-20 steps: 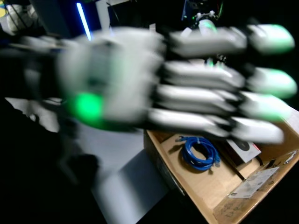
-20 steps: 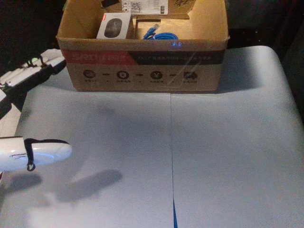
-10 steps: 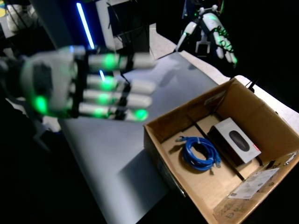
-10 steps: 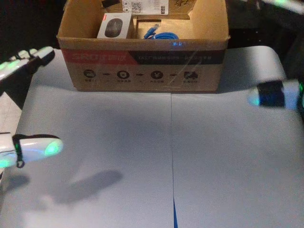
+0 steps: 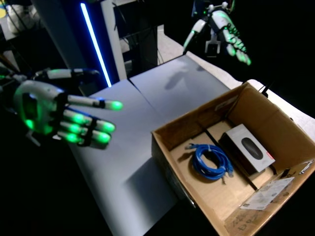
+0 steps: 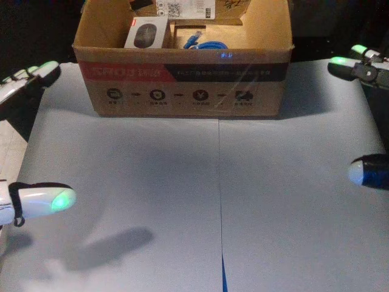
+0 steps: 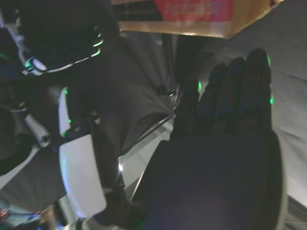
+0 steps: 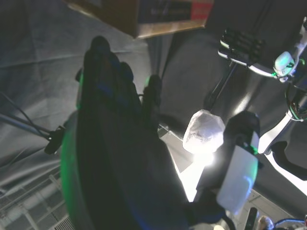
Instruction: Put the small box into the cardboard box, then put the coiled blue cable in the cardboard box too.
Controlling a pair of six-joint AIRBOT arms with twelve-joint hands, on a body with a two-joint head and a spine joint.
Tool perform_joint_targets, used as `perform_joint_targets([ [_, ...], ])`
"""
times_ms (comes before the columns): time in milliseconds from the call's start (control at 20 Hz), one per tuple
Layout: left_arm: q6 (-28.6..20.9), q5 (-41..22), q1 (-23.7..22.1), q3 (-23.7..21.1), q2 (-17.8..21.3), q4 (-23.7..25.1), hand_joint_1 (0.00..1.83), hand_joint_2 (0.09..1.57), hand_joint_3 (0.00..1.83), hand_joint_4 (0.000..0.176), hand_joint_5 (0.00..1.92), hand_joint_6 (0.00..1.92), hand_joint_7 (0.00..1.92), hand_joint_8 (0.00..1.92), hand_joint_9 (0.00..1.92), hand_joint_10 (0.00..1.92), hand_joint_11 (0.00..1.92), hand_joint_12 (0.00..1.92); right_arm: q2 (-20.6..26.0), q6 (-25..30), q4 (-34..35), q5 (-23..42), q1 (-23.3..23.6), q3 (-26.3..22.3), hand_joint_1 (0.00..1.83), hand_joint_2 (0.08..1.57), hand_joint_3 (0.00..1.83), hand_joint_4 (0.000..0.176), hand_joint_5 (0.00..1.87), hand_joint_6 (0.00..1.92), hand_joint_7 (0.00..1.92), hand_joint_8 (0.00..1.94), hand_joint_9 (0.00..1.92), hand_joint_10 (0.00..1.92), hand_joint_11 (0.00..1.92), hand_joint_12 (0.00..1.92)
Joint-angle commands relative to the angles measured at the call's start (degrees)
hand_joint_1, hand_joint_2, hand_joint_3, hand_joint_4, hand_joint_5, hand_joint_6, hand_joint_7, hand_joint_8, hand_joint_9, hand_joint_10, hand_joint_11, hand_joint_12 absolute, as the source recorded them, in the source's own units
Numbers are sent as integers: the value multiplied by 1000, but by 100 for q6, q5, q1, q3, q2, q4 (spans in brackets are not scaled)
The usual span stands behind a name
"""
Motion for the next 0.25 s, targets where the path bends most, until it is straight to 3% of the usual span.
perform_joint_targets([
  [0,-34,-754,-2,-2,9,-2,647,824,0,176,16,4,52,7,0,0,0,0,-34,39,17,691,21,-11,804,820,2,167,130,0,43,0,0,0,0,0],
  [50,-34,-794,25,-16,11,-5,665,812,0,176,20,4,33,0,0,0,0,0,-85,48,44,728,13,-17,814,822,2,176,125,0,28,0,0,0,0,0],
  [100,-35,-830,38,-25,11,-7,666,775,0,176,1,0,3,0,0,0,0,0,-121,49,64,807,-8,-31,830,826,4,173,119,0,13,0,0,0,0,0],
  [150,-35,-863,46,-38,12,-7,650,769,0,145,0,0,0,0,0,0,8,3,-133,54,81,901,-50,-56,823,828,4,176,113,0,6,0,0,0,0,0],
  [200,-35,-905,63,-55,16,-7,639,755,0,130,3,1,0,0,0,0,19,8,-122,65,93,986,-96,-82,804,836,7,176,113,0,2,0,0,0,0,0],
])
